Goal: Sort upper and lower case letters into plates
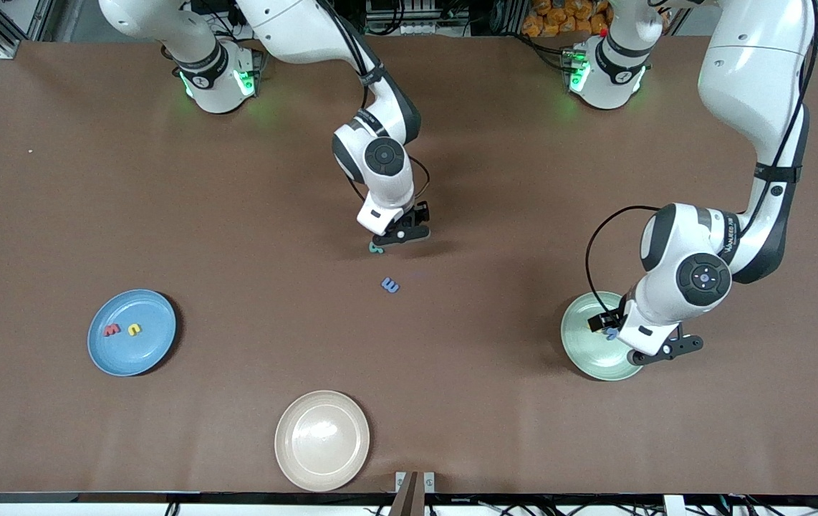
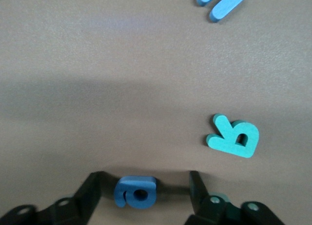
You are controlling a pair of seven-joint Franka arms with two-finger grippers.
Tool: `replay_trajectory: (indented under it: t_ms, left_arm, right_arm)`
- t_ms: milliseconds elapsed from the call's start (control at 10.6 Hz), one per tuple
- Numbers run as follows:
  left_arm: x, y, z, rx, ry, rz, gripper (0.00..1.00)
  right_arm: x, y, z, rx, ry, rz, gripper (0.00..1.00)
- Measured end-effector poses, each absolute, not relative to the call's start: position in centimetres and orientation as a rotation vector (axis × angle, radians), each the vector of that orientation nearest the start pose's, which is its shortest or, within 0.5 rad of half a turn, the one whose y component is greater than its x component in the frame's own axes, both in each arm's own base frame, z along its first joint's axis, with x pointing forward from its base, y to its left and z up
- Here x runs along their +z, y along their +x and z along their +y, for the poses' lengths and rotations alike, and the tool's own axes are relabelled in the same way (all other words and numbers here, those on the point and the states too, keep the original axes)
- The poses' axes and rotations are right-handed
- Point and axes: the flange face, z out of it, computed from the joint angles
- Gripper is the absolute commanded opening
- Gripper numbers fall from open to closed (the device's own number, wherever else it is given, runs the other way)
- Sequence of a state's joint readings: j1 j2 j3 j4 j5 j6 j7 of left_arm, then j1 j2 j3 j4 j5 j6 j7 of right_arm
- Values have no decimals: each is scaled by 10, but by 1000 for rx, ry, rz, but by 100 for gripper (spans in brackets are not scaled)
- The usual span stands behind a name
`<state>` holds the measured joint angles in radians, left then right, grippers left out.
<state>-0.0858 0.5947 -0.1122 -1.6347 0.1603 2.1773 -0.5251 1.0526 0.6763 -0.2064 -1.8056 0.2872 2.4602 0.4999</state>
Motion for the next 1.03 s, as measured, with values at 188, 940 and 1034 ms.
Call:
replay_trajectory:
  t_ms: [188, 940, 1034]
  left_arm:
    - [269, 672, -120, 31, -3039, -381, 100]
    - [271, 652, -203, 62, -3091, -432, 100]
    - [273, 645, -223, 69, -3106, -413, 100]
  right_arm:
    - [178, 422, 497, 39, -3082, -266, 5]
    - [201, 474, 458, -23, -3072, -150, 5]
    - [212, 505, 427, -42, -3065, -116, 5]
